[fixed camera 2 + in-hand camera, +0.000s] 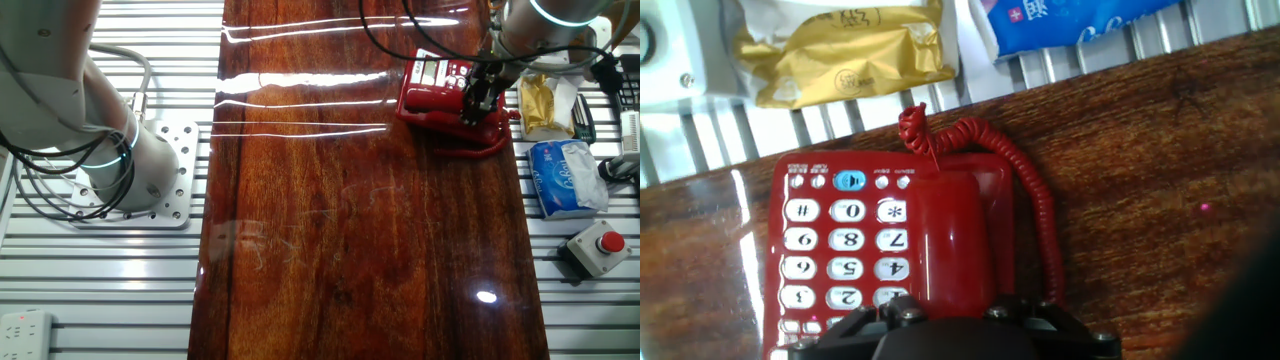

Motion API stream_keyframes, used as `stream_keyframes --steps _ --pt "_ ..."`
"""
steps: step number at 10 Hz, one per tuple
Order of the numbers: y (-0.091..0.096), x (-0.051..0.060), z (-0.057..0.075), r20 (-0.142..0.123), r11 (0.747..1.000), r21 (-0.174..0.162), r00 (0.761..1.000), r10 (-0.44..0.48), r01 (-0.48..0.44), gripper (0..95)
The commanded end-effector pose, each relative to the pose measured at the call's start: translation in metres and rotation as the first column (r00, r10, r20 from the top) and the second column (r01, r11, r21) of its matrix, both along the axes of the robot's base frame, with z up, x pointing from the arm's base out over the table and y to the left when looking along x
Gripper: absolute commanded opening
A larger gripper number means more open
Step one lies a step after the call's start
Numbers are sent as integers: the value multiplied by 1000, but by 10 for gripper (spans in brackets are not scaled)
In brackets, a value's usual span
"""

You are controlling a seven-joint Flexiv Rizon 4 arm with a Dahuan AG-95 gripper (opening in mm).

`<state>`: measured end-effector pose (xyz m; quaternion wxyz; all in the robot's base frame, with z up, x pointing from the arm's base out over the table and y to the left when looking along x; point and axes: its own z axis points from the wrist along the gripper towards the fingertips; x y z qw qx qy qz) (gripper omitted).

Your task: Place the handset of the telephone on the corresponding phone cradle

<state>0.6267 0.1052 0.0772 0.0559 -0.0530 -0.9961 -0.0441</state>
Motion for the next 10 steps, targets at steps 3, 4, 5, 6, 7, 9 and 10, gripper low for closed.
stream_keyframes --steps 3,4,5,6,7,9,10 --pt "1 0 0 157 308 20 308 939 -951 0" --pt "1 0 0 158 308 21 307 938 -951 0" --pt "1 0 0 158 306 21 305 939 -952 0" --pt "1 0 0 160 307 22 307 938 -951 0" --pt "1 0 0 159 312 23 312 937 -950 0" --pt "1 0 0 158 335 26 335 929 -942 0" --pt "1 0 0 153 355 28 355 922 -935 0"
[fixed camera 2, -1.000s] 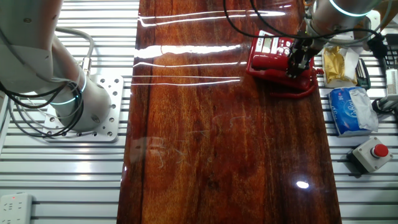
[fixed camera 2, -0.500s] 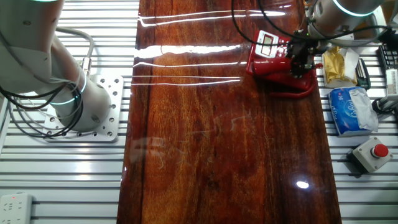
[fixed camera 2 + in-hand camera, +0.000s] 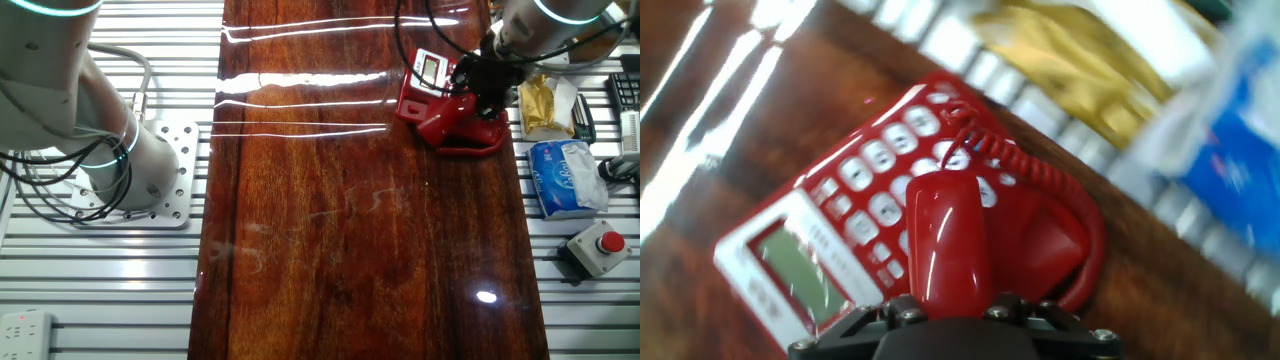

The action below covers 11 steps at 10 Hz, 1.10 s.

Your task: Place the handset of the telephone on the corresponding phone cradle

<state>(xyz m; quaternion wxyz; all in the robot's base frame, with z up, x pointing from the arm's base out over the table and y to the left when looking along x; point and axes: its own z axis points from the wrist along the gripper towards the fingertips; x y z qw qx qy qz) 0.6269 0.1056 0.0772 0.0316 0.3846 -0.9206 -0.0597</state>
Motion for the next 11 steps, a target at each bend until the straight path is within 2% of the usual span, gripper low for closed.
stream_keyframes --steps 1,3,5,6,7,8,9,10,11 --pt "0 0 0 36 956 24 956 292 -293 0" --pt "0 0 0 34 962 20 962 271 -272 0" --pt "0 0 0 17 992 -10 991 130 -129 0" --pt "0 0 0 10 999 -34 1000 14 -14 0" --pt "0 0 0 0 984 -68 987 -164 163 0" --pt "0 0 0 -10 955 -87 958 -285 283 0" --pt "0 0 0 -20 876 -108 880 -475 470 0" --pt "0 0 0 -22 827 -115 831 -556 550 0" --pt "0 0 0 -27 791 -117 794 -607 601 0"
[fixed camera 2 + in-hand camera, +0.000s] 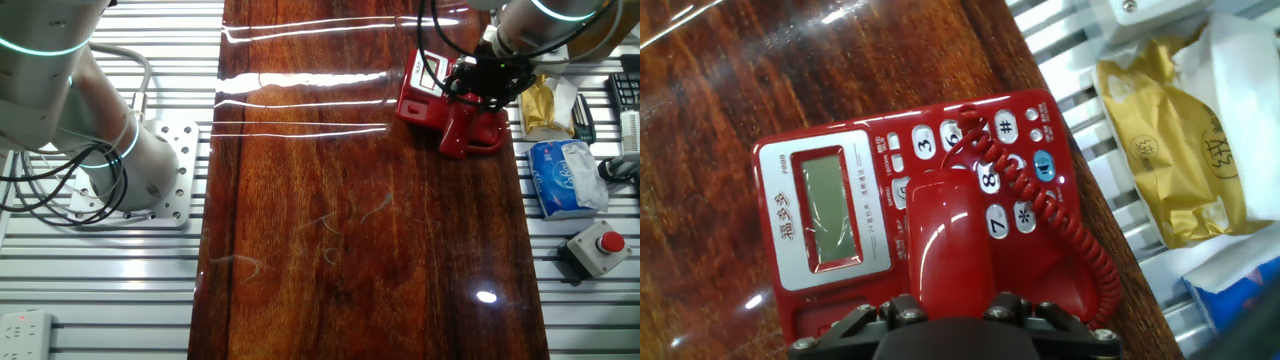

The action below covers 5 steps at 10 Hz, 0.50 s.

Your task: Place the handset of the telephone on the corresponding phone cradle

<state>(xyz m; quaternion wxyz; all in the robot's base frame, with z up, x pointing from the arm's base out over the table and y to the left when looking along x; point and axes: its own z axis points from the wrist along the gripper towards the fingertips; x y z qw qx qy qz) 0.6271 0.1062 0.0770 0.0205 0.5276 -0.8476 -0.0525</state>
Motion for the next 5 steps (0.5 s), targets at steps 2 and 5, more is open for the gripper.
stream_keyframes --steps 2,5 --pt "0 0 0 -17 456 -150 459 -888 877 0" --pt "0 0 0 -19 314 -162 315 -949 935 0"
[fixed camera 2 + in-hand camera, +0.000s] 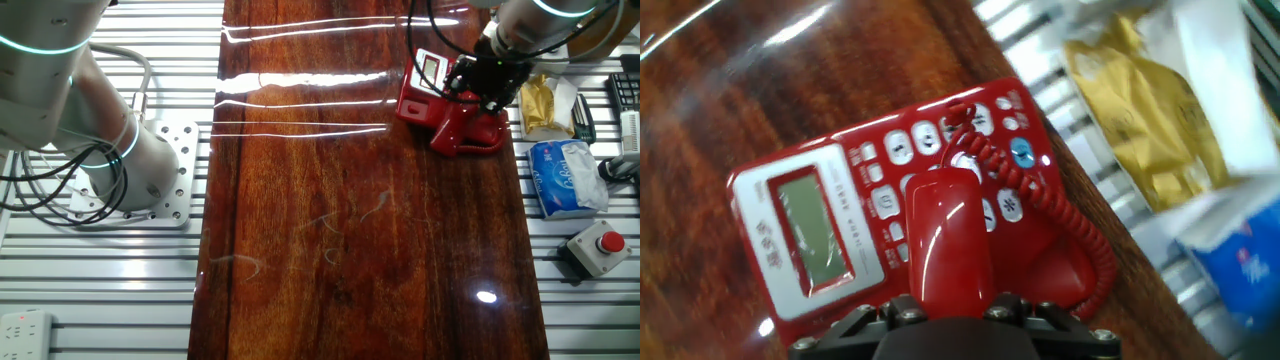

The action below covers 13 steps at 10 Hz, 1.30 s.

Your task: Place the handset of the telephone on the corresponding phone cradle

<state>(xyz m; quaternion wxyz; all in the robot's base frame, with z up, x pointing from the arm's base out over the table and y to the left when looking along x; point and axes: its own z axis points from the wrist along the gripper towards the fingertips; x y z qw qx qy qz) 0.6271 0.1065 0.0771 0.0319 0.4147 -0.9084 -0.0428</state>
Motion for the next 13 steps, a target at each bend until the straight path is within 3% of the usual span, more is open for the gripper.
stream_keyframes --steps 1,2,4,10,13 --pt "-1 0 0 -38 509 -121 508 -861 852 0" --pt "-1 0 0 -41 479 -125 478 -877 869 0" --pt "-1 0 0 -41 451 -129 450 -892 883 0" --pt "-1 0 0 -28 449 -142 450 -893 882 0" --pt "-1 0 0 1 444 -158 450 -893 882 0"
